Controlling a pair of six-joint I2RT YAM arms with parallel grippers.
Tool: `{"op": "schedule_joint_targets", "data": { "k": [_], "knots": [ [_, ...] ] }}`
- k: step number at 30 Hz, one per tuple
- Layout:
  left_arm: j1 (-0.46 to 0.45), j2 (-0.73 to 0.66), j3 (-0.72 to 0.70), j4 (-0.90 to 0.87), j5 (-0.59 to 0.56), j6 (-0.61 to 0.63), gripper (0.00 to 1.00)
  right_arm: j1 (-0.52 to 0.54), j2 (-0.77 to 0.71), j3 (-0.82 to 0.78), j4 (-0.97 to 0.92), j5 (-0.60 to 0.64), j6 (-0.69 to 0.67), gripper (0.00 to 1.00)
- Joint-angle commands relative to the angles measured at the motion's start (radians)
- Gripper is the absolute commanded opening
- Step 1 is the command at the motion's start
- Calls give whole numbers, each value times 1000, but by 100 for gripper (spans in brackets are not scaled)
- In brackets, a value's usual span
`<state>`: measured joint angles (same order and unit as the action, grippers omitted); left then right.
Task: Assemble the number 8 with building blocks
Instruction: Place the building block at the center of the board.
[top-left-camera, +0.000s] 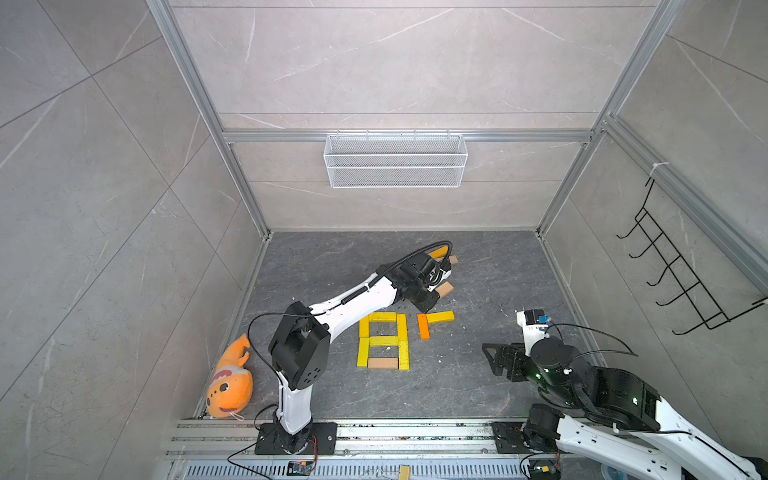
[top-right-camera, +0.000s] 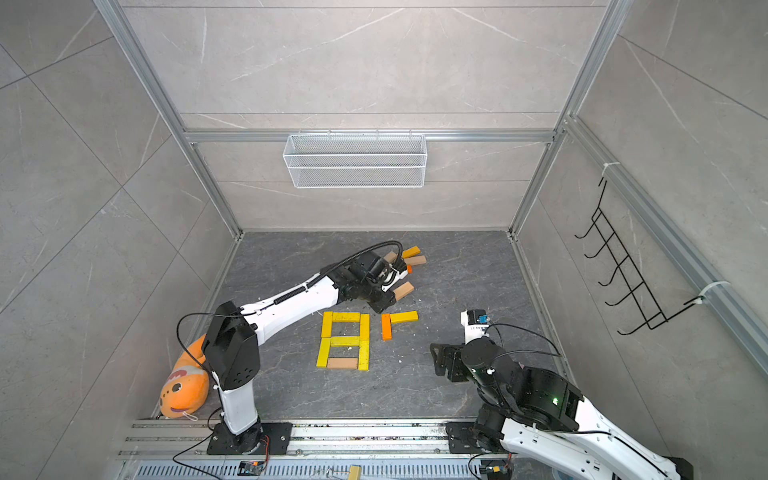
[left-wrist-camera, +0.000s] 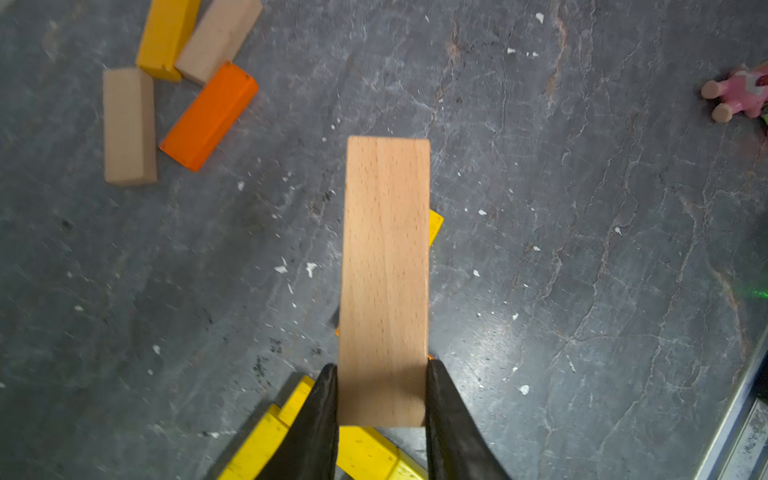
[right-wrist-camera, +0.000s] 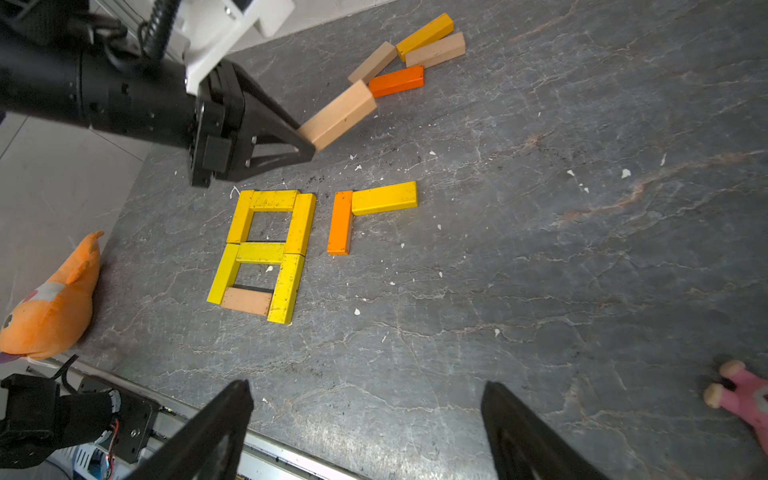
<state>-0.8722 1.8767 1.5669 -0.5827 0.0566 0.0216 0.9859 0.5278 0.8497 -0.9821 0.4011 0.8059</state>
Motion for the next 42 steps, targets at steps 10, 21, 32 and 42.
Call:
{"op": "schedule_joint_targets", "data": {
  "k": [10,21,32,42],
  "knots": [
    [-276,55,-62,52,-341,-522,20,-2,-5,-49,-25,77,139,79],
    [-330,194,31,62,-367,-660,21,-3,-63,-73,-73,97,176,77],
    [-340,250,57,74,-332,-695,27,-3,-92,-80,-103,110,190,77],
    [-344,275,57,94,-303,-727,42,-2,-111,-98,-112,108,203,77]
  ]
}}
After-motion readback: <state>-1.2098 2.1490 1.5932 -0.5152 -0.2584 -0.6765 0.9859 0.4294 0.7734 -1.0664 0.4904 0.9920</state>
